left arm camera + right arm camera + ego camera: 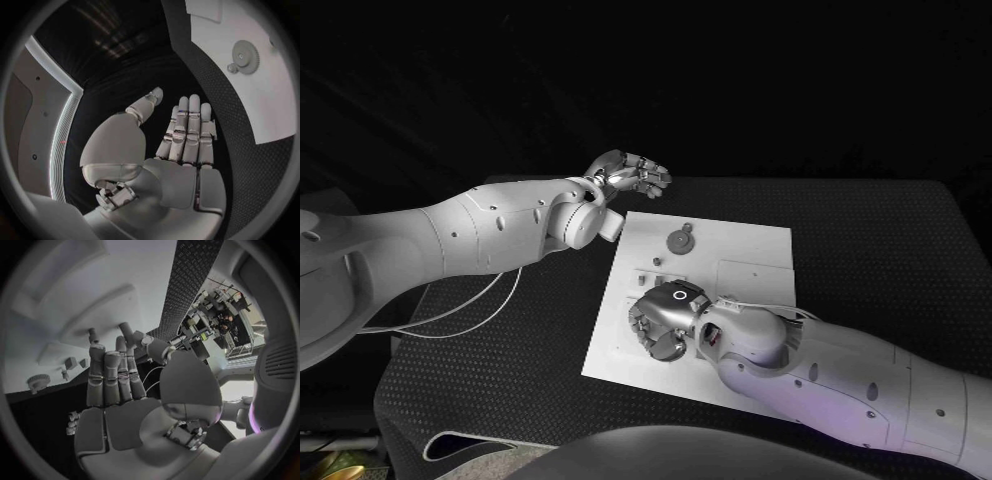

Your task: Assemble the parts on the task board

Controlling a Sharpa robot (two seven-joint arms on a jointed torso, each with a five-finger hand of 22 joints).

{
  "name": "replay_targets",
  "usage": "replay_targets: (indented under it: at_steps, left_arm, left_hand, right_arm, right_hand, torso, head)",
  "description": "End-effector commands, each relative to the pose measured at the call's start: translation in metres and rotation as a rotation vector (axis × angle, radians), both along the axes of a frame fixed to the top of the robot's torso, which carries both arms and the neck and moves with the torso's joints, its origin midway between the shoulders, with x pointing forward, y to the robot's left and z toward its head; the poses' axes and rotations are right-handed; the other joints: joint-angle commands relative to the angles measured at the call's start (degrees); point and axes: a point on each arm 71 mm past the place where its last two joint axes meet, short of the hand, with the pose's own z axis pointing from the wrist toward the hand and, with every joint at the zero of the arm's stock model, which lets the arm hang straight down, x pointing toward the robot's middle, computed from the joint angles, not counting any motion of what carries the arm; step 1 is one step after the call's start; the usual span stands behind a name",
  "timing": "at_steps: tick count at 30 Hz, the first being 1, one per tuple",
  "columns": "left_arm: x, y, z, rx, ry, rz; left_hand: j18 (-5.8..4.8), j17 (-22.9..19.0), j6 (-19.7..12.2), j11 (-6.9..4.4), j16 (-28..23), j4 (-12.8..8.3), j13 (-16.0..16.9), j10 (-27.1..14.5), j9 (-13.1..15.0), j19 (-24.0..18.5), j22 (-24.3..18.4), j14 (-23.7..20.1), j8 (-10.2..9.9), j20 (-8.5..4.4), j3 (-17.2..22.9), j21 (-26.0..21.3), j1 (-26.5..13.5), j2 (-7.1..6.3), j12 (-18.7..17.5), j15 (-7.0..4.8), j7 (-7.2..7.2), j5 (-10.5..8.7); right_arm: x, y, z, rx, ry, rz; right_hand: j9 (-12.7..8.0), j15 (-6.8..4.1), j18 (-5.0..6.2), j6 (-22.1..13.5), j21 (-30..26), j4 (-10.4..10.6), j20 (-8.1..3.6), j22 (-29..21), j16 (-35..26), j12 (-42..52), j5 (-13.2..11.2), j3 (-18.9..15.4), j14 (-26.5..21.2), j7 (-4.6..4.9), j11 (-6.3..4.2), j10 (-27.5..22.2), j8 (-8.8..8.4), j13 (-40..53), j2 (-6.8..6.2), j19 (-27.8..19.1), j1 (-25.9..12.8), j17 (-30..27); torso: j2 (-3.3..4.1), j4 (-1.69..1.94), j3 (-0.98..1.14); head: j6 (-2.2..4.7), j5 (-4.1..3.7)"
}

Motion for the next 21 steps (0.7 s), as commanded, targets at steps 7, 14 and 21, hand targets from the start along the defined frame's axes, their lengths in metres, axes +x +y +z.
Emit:
replay_targets:
  at_steps: [7, 14, 21]
  left_arm:
    - [0.0, -0.001, 0.002, -0.011, -0.003, -0.011]
    - [0.0, -0.001, 0.002, -0.01, -0.003, -0.011]
    - [0.0, 0.004, 0.002, -0.007, -0.005, -0.002]
  left_hand:
    - [0.58, 0.1, -0.6, -0.06, -0.3, 0.1, -0.1, -0.4, 0.0, 0.0, 0.1, 0.0, 0.3, 0.45, -0.1, -0.4, -0.3, 0.23, 0.2, 0.48, -0.02, -0.15]
    - [0.58, 0.2, -0.6, -0.06, -0.3, 0.1, -0.1, -0.5, 0.0, 0.0, 0.1, 0.0, 0.3, 0.45, -0.1, -0.4, -0.3, 0.22, 0.2, 0.48, -0.02, -0.15]
    - [0.58, 0.2, -0.6, -0.06, -0.3, 0.1, -0.1, -0.5, 0.0, 0.0, 0.1, 0.0, 0.3, 0.46, -0.1, -0.4, -0.3, 0.23, 0.2, 0.48, -0.02, -0.15]
  right_arm:
    - [0.001, -0.001, 0.003, 0.061, 0.005, -0.015]
    - [0.006, -0.011, 0.005, 0.109, -0.014, -0.048]
    - [0.023, -0.038, 0.028, 0.23, 0.014, -0.117]
  right_hand:
    - [-1.1, 1.88, 2.16, -3.7, -0.9, -0.3, 0.61, 0.9, -0.3, -2.1, 0.9, -4.0, -1.6, 1.58, 1.82, -4.4, -2.03, -1.6, -2.71, -1.7, -0.1, 0.0]
    - [-1.6, 2.61, 2.16, -4.8, -1.0, 0.0, 1.07, 1.0, -0.1, -2.3, 0.6, -4.7, -2.8, 1.15, 2.57, -6.3, -2.52, -2.3, -3.53, -2.5, 0.7, 0.1]
    - [-1.9, 2.6, 2.16, -5.3, -1.0, 0.5, 1.13, 1.0, 0.0, -1.9, 1.5, -4.4, -2.8, 1.18, 2.55, -6.2, -2.73, -2.4, -4.03, -2.3, 1.1, 0.0]
  torso:
    - [0.0, 0.0, -0.01]
    - [-0.02, 0.05, -0.03]
    - [-0.07, -0.18, 0.07]
  head:
    - [-0.07, -0.01]
    - [0.05, -0.19]
    - [0.6, -0.49]
